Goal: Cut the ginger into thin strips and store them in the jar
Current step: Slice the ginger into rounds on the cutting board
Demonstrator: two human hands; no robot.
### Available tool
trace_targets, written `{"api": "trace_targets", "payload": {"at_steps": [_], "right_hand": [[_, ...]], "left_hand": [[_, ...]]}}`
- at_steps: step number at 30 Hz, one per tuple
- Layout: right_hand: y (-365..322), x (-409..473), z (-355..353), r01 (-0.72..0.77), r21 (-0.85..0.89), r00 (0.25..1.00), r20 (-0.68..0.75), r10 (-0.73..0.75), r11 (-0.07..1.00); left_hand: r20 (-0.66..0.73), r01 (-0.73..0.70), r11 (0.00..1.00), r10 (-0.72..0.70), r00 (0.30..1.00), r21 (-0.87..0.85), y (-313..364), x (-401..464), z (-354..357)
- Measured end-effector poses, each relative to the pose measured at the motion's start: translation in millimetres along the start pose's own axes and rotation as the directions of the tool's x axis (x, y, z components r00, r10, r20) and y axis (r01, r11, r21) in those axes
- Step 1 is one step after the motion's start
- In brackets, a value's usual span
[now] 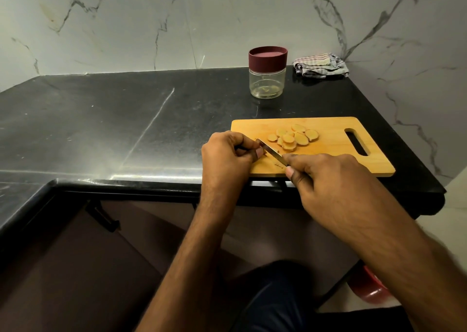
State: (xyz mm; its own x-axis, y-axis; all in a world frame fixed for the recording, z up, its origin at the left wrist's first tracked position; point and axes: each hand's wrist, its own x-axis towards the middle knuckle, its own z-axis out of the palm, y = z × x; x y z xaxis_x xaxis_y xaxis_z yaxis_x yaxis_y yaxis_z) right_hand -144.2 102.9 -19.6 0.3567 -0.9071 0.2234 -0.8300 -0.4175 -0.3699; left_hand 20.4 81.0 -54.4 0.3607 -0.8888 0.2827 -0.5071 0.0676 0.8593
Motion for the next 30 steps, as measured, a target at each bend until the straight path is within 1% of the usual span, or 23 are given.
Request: {"api": "trace_targets", "payload": {"at_steps": [9, 12, 20, 24, 30], "right_hand": [[0.5, 1.0, -0.9, -0.015, 0.022, 1.0, 0.018, 0.014, 1.0], [-1.8, 3.1, 1.1, -0.017, 0.034, 0.999, 0.03, 0.016, 0.999], [-7.4, 23.4, 10.6, -0.04, -0.014, 0.996, 0.082, 0.041, 0.999], [-2.9, 24.7, 8.5, -0.046, 0.003, 0.995, 0.084, 0.046, 0.999], [7.1, 18.3, -1.9, -0.04, 0.036, 0.989, 0.147, 0.034, 0.999]], "left_hand": [[0.02, 0.0, 1.0, -0.001, 1.0, 0.031, -2.5, 2.8, 1.2], [0.007, -0.003, 0.999, 0.002, 1.0, 0.05, -2.7, 4.0, 2.9], [0.013, -0.016, 0.997, 0.015, 1.0, 0.074, -2.6, 5.5, 3.8], [-0.001, 0.004, 0.998, -0.004, 1.0, 0.067, -1.7, 6.5, 4.8], [0.017, -0.003, 0.995, 0.002, 1.0, 0.097, -0.9, 7.3, 2.6]]}}
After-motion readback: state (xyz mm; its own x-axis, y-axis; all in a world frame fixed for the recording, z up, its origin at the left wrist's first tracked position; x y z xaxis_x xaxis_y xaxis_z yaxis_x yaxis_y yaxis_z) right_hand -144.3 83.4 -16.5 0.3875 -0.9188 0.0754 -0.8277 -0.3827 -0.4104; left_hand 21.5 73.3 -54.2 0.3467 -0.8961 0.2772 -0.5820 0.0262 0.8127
